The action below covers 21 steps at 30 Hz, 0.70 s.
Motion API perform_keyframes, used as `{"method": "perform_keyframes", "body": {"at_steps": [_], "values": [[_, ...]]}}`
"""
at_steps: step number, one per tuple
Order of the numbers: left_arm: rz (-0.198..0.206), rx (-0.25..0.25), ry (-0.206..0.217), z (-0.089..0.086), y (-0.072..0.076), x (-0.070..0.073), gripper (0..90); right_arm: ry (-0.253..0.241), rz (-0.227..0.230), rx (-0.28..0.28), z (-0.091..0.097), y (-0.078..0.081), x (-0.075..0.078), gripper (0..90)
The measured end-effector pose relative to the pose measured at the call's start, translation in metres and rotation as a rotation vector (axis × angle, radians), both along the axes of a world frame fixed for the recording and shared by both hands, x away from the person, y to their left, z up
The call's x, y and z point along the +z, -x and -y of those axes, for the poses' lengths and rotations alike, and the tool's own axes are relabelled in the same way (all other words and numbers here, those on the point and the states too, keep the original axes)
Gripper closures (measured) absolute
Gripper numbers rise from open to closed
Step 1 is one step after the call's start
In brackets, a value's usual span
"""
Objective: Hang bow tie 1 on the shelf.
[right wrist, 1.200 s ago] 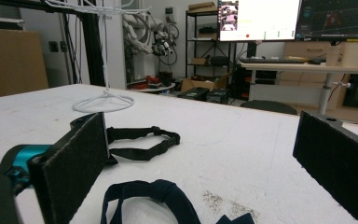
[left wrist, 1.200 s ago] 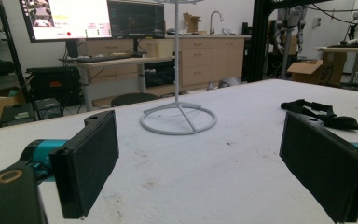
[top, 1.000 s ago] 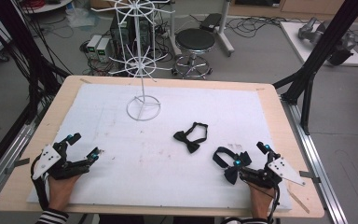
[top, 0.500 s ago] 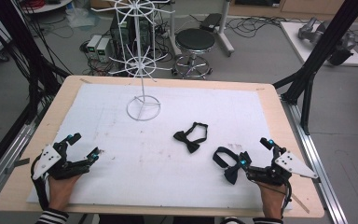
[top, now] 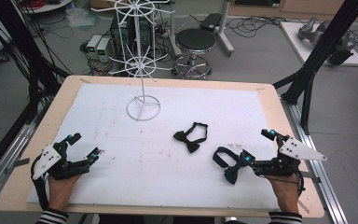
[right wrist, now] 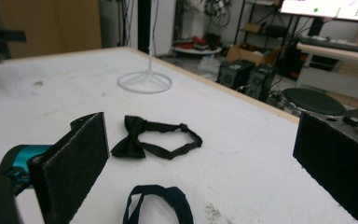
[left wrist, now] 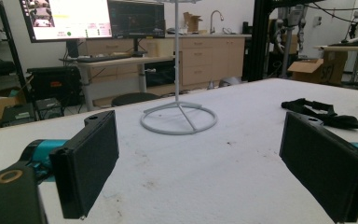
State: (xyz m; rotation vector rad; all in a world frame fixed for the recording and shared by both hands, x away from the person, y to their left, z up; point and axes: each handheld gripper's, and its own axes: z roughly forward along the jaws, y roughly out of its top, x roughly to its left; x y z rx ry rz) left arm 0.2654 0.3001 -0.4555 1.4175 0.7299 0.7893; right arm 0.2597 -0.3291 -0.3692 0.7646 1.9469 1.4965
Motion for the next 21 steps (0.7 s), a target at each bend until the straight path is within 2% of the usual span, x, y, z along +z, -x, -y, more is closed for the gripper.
{"method": "perform_keyframes", "body": {"at_steps": [9,12,15,16,21], "values": [[0.000,0.000,-0.001,0.000,0.000,0.000,12.1,0.133,-0.081,0.053,0.005,-0.016,0.011,2.6],[-0.001,0.001,0.001,0.000,0.000,0.000,12.1,0.157,-0.110,0.069,0.007,-0.021,0.014,2.6],[-0.001,0.001,-0.001,0.000,0.000,0.000,12.1,0.203,-0.141,0.092,0.007,-0.026,0.015,2.6],[0.000,0.001,-0.002,0.000,0.000,0.000,12.1,0.203,-0.141,0.092,0.007,-0.026,0.015,2.6],[0.000,-0.001,-0.004,0.000,0.000,0.000,12.1,0.274,-0.208,0.160,0.008,-0.037,0.016,2.6]]}}
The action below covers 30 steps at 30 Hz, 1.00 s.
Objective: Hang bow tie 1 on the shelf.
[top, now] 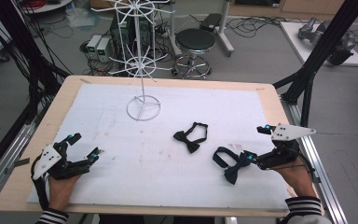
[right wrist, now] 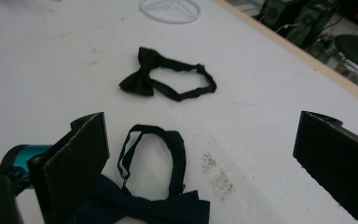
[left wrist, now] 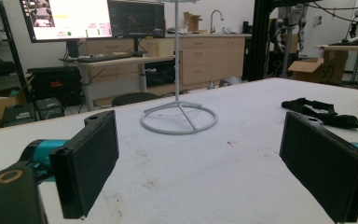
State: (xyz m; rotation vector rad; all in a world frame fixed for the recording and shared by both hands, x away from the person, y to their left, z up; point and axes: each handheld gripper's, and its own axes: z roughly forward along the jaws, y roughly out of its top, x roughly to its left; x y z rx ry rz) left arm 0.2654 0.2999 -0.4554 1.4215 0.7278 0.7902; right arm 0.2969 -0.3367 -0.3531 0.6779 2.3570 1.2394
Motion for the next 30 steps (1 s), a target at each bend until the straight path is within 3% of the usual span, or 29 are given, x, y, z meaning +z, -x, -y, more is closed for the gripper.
{"method": "perform_keyframes", "body": {"at_steps": [7,22,24,30], "values": [[0.000,0.002,-0.003,0.000,0.000,0.000,12.1,0.094,-0.083,0.084,-0.002,-0.012,0.000,2.6],[0.000,0.003,-0.003,0.000,0.000,0.000,12.1,0.185,-0.203,0.117,0.001,-0.034,-0.014,2.8],[0.000,0.004,-0.001,0.000,0.000,0.000,12.1,0.218,-0.243,0.129,0.001,-0.039,-0.019,2.8],[0.000,0.005,0.002,0.000,0.000,0.000,12.1,0.273,-0.290,0.194,-0.004,-0.046,-0.028,4.6]]}}
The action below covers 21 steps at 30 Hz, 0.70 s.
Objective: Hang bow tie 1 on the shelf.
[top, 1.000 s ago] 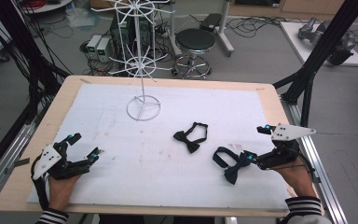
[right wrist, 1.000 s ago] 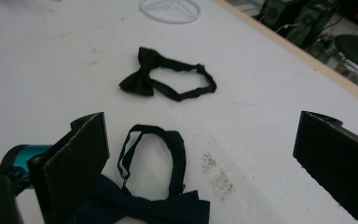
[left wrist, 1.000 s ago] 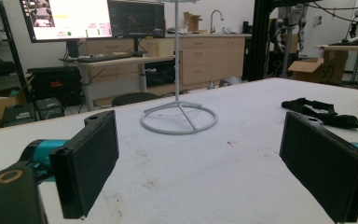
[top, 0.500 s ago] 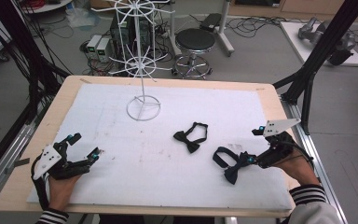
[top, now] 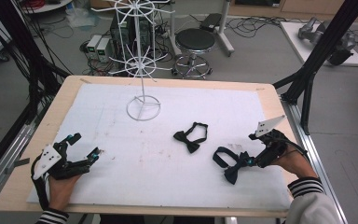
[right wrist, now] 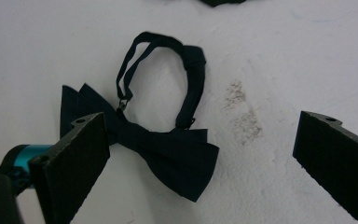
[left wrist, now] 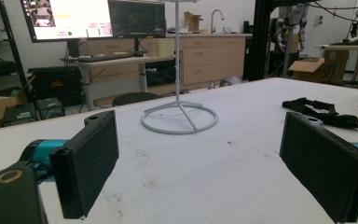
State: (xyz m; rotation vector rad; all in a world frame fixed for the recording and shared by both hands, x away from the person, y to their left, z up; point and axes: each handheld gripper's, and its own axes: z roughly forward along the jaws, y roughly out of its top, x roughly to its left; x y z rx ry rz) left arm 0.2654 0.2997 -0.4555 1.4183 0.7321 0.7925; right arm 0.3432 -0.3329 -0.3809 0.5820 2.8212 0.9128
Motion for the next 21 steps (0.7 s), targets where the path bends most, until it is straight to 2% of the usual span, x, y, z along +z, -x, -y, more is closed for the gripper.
{"method": "perform_keyframes", "body": {"at_steps": [3,7,17,19,21], "values": [[-0.001,0.001,0.005,0.000,0.000,0.000,12.1,0.030,-0.021,0.028,-0.003,-0.002,-0.004,5.4],[-0.002,0.001,0.004,0.000,0.000,0.000,12.1,0.033,-0.036,0.037,-0.003,-0.004,-0.006,5.4],[-0.001,0.001,0.004,0.000,0.000,0.000,12.1,0.032,-0.107,0.060,-0.002,-0.011,-0.016,7.2],[-0.001,0.000,0.004,0.000,0.000,0.000,12.1,0.038,-0.125,0.079,-0.003,-0.013,-0.018,17.0],[-0.001,0.001,0.004,0.000,0.000,0.000,12.1,0.042,-0.134,0.086,-0.004,-0.014,-0.020,17.4]]}}
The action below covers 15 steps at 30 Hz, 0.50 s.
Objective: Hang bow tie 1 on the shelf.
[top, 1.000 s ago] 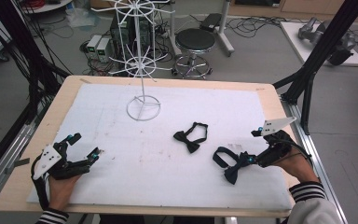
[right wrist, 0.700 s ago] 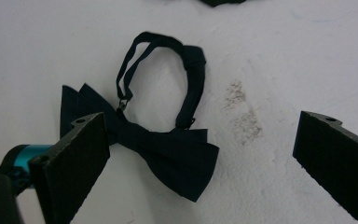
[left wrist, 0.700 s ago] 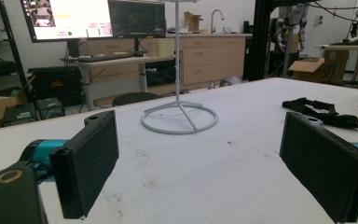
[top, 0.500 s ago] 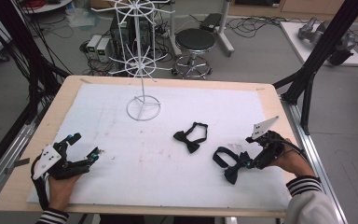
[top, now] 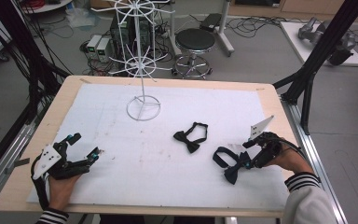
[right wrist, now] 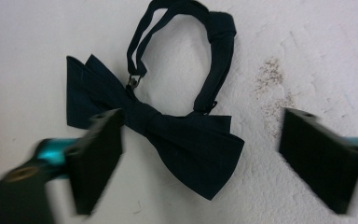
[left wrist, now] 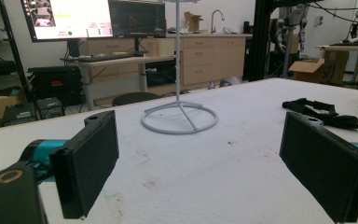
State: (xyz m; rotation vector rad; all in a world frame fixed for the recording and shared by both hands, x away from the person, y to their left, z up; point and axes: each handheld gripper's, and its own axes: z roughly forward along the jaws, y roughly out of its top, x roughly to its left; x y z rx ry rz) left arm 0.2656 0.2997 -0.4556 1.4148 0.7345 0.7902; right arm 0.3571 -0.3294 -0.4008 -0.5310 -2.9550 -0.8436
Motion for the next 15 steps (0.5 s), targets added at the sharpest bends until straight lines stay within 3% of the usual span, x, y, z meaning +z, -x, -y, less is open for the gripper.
{"method": "perform_keyframes", "body": {"at_steps": [6,15], "values": [[0.000,0.000,0.000,0.0000,0.0000,0.0000,12.1,-0.005,-0.016,0.013,-0.0007,-0.0016,-0.0025,18.5],[0.000,0.000,0.000,0.0000,0.0000,0.0000,12.1,0.026,-0.070,0.037,-0.0009,-0.0029,-0.0093,23.3]]}}
